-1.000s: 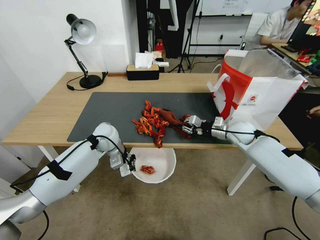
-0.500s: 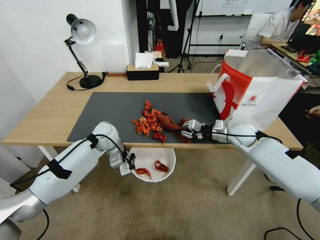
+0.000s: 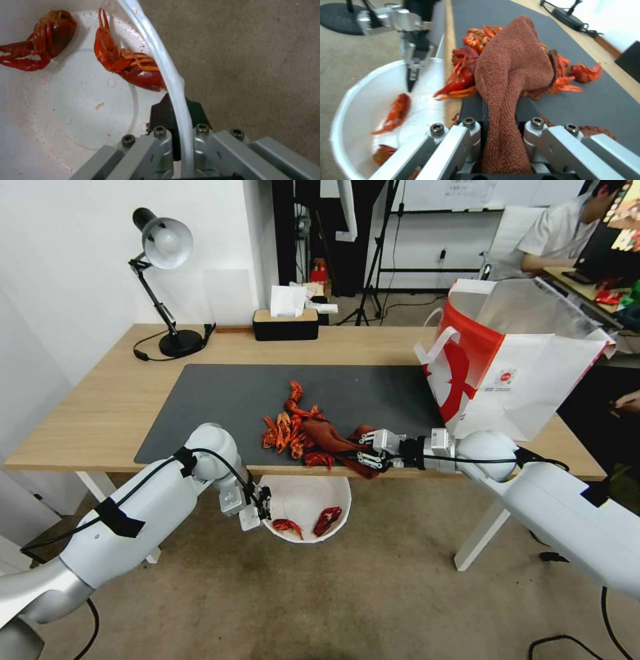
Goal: Sweep shrimp from table into container with towel, then put container into takeout bag.
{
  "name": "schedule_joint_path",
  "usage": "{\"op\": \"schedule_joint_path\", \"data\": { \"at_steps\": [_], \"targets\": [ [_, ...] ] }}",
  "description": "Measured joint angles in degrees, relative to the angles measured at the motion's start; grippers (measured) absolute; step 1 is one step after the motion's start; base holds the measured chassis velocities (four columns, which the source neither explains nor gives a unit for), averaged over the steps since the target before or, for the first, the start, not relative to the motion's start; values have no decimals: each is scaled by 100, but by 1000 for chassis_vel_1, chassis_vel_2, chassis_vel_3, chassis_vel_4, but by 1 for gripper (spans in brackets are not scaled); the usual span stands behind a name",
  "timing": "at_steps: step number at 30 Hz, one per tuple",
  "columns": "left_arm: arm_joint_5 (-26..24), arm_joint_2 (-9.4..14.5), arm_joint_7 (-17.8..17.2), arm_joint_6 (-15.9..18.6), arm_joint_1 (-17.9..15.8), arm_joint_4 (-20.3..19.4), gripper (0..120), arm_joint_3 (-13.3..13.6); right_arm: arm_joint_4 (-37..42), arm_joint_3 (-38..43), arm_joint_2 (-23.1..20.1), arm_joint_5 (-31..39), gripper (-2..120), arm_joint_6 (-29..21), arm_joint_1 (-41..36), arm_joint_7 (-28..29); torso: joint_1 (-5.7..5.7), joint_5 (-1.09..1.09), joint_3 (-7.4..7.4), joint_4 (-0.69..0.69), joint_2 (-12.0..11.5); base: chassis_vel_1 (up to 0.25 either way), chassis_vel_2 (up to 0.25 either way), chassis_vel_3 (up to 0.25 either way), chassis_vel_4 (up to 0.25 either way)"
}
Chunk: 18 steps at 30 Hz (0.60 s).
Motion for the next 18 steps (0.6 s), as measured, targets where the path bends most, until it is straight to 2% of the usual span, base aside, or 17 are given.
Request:
{"op": "schedule_joint_path", "data": {
  "at_steps": [18],
  "targets": [
    [-62, 21, 5, 11, 2, 15, 0, 7, 545, 515, -366, -16, 10, 0, -938, -221, 1, 0, 0, 0, 0, 0, 0, 0, 0]
  ]
}}
